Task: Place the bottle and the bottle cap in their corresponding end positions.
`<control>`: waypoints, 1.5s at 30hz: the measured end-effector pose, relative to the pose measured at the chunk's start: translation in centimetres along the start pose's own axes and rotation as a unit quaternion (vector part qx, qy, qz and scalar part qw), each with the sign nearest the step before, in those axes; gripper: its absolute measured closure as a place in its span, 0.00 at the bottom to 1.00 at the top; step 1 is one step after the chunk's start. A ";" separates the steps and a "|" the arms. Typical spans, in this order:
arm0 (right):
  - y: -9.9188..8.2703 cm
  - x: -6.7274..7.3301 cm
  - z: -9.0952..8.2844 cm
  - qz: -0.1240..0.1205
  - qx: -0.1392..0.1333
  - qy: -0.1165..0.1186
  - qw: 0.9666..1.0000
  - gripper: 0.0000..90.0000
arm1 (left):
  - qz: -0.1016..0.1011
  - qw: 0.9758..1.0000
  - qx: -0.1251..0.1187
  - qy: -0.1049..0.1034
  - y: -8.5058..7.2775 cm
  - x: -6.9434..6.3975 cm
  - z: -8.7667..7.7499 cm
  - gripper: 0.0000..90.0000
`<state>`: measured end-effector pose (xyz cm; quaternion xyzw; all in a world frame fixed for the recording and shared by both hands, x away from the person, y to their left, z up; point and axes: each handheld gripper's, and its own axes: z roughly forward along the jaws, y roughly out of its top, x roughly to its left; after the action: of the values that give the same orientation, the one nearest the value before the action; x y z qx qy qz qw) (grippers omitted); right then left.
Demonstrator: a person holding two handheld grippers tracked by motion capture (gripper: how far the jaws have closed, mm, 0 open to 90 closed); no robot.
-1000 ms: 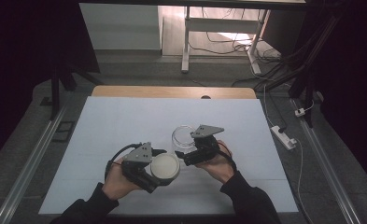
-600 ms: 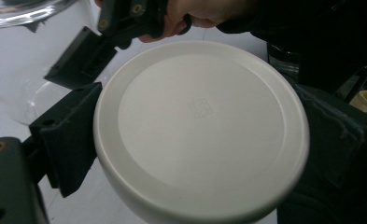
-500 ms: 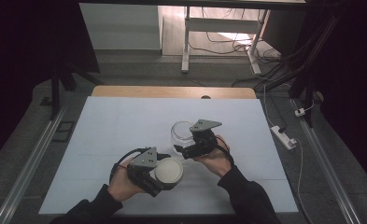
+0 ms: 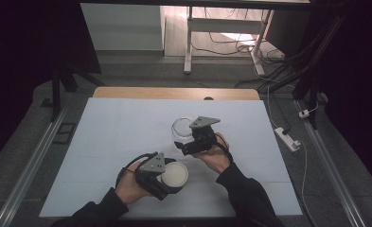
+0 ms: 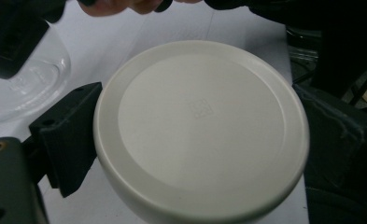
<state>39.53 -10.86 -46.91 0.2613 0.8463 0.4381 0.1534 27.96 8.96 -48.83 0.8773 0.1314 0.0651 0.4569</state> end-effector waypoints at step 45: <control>1.0 -3.3 7.4 0.015 0.027 -0.046 0.998 0.07 | -0.018 0.996 0.080 0.043 -2.2 2.7 5.8 0.09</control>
<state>46.12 -7.37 -50.26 0.2983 0.8457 0.4049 0.1786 31.52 6.41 -53.95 0.9048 0.1713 0.0841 0.3806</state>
